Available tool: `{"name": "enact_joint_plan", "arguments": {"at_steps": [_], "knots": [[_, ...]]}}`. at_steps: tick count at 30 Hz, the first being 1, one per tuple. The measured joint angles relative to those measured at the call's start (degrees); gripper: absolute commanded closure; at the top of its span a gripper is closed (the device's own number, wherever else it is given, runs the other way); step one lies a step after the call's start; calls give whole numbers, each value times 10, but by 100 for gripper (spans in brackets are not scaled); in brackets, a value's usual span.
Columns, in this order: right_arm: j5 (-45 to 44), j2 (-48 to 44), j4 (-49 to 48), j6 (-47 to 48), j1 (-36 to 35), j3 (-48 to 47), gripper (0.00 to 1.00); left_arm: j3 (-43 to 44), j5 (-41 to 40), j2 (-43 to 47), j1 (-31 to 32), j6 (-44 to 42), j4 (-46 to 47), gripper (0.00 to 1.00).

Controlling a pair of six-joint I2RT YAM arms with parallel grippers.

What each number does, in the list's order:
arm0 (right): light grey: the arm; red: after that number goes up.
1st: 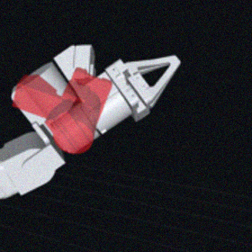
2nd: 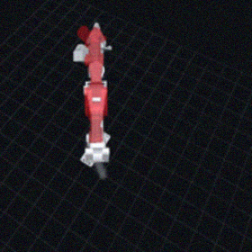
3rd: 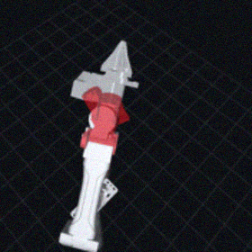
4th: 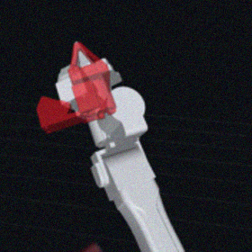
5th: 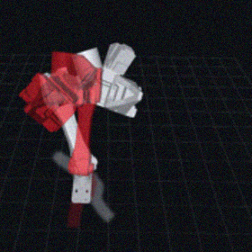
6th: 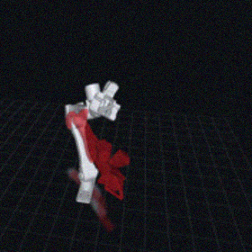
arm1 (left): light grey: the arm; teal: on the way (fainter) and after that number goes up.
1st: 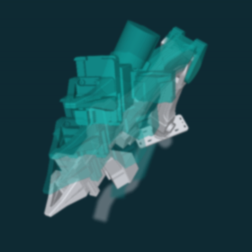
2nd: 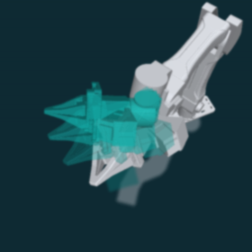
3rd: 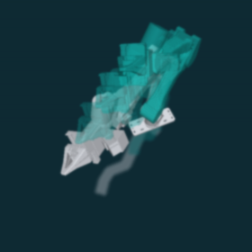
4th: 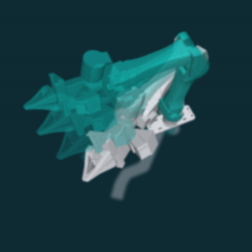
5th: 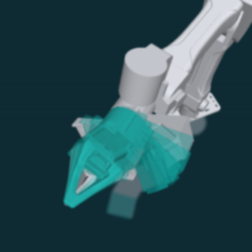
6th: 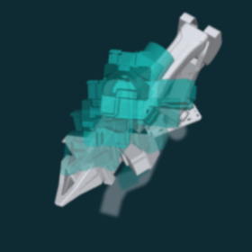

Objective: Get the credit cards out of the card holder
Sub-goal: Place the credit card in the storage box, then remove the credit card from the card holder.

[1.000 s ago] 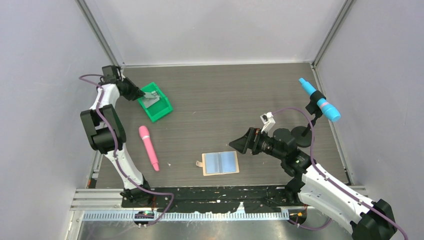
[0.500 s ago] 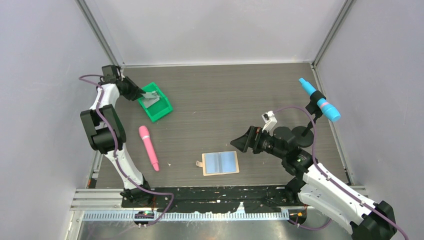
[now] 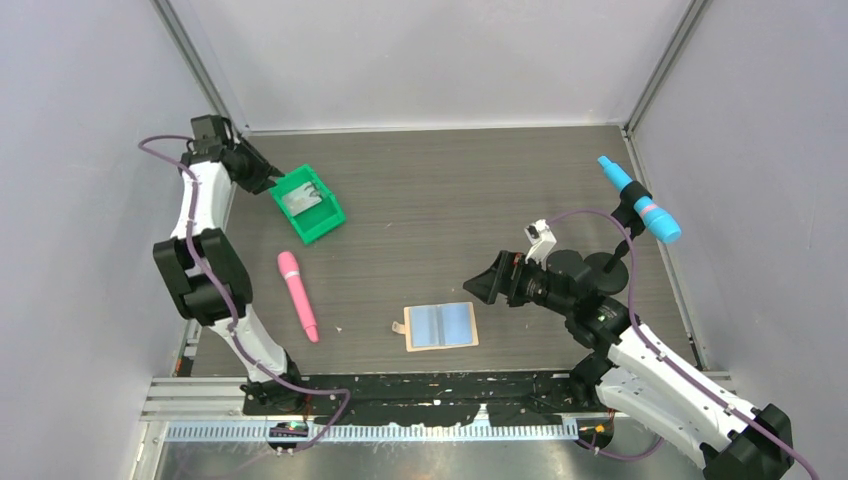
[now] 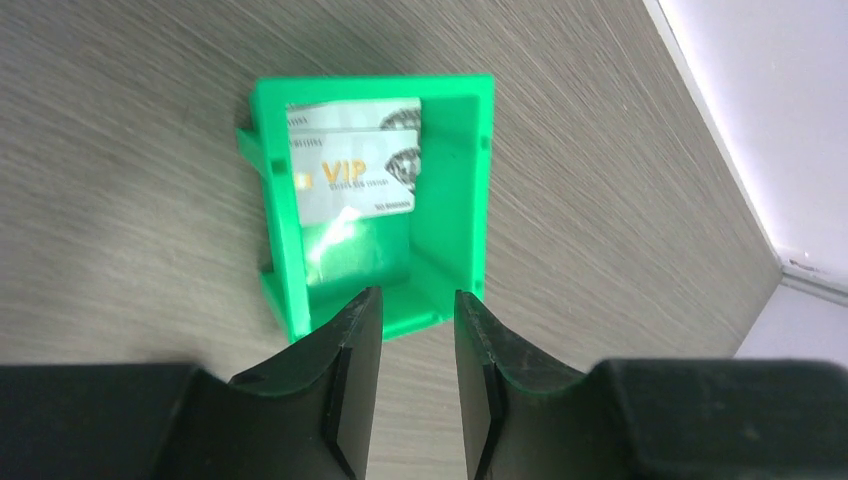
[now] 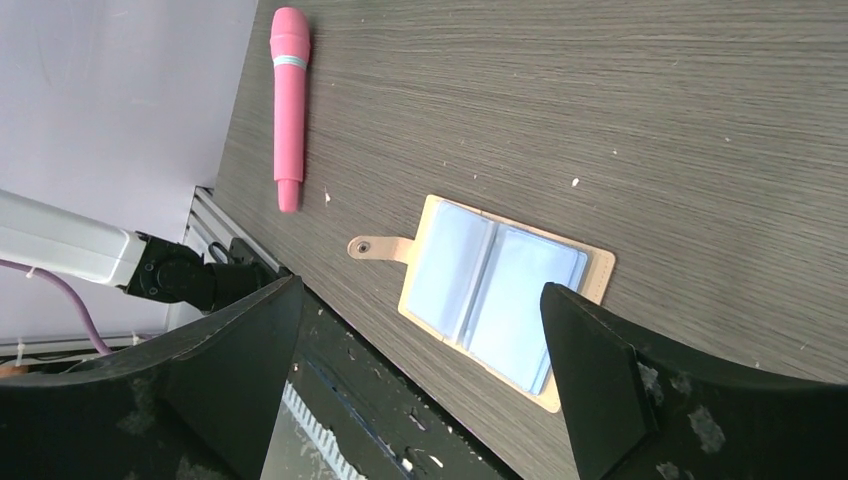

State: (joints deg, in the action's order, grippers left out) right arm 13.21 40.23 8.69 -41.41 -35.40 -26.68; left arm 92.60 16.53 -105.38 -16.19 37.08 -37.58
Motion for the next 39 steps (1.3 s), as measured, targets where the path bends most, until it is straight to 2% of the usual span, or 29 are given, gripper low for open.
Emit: {"name": "enact_joint_plan", "arguments": {"at_steps": [3,6,13,19,25,30,34,39], "knots": [[0,0,7,5,0,-1,0,-20,-4,46,16,-2,-9,65],[0,0,16,9,0,-1,5,-79,0,110,52,-4,-5,64],[9,-1,36,10,0,14,13,-241,23,228,206,-23,9,62],[12,-2,41,9,0,38,14,-383,36,321,299,-26,30,58],[8,-11,51,1,0,56,14,-519,47,419,397,10,103,57],[2,-19,52,-11,-1,57,13,-605,44,436,480,57,169,56],[-3,-29,52,-15,-5,59,13,-614,27,431,524,73,197,56],[-14,-49,55,-23,-10,66,13,-618,-2,426,543,78,219,56]]}}
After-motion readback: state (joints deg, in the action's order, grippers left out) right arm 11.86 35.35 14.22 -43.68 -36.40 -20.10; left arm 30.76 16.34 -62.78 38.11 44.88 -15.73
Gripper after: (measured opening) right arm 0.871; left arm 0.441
